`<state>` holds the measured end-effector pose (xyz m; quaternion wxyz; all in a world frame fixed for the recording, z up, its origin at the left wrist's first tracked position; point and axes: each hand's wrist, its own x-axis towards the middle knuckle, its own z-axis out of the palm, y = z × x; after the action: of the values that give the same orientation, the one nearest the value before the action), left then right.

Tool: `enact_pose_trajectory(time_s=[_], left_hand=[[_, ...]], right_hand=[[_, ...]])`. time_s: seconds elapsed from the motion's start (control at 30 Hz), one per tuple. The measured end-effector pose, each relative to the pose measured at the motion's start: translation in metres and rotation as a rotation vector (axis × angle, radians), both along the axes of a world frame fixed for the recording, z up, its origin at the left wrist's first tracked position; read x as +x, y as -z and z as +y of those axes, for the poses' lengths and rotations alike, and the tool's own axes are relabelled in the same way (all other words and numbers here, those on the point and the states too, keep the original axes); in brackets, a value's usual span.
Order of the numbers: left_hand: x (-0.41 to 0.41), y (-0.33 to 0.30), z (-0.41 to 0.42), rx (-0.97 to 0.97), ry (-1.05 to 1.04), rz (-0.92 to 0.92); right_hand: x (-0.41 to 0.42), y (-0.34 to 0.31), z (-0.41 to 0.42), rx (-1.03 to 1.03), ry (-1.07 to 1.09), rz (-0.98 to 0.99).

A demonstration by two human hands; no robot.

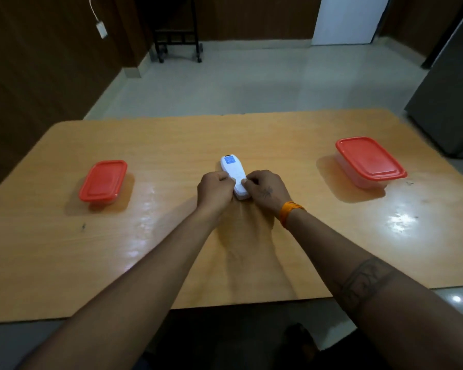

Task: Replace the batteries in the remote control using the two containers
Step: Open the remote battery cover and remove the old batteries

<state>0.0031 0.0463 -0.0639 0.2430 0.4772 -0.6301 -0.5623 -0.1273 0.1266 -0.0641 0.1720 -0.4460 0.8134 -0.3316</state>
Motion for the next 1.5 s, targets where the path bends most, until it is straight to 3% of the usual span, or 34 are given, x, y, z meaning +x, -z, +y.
enact_pose_trajectory(time_s=[0.13, 0.23, 0.43, 0.57, 0.73, 0.97, 1.5], left_hand=[[-0.004, 0.007, -0.001, 0.105, -0.041, 0.041], [0.001, -0.001, 0.013, 0.142, -0.043, 0.054], [0.025, -0.044, 0.064, 0.149, -0.073, 0.195], [0.036, -0.048, 0.07, 0.168, -0.124, 0.25], [0.039, -0.048, 0.068, 0.226, -0.144, 0.297], [0.044, -0.045, 0.072, 0.215, -0.007, 0.294], [0.042, -0.044, 0.078, 0.179, -0.015, 0.291]], right_hand=[[0.009, -0.007, 0.011, 0.001, 0.046, -0.122], [0.016, -0.009, 0.025, -0.092, 0.137, -0.377], [0.035, -0.011, 0.052, -0.294, 0.231, -0.663], [0.052, -0.026, 0.07, -0.395, 0.176, -0.783], [0.061, -0.033, 0.079, -0.352, 0.092, -0.799], [0.056, -0.036, 0.078, -0.317, 0.128, -0.821], [0.058, -0.024, 0.079, -0.42, 0.059, -0.635]])
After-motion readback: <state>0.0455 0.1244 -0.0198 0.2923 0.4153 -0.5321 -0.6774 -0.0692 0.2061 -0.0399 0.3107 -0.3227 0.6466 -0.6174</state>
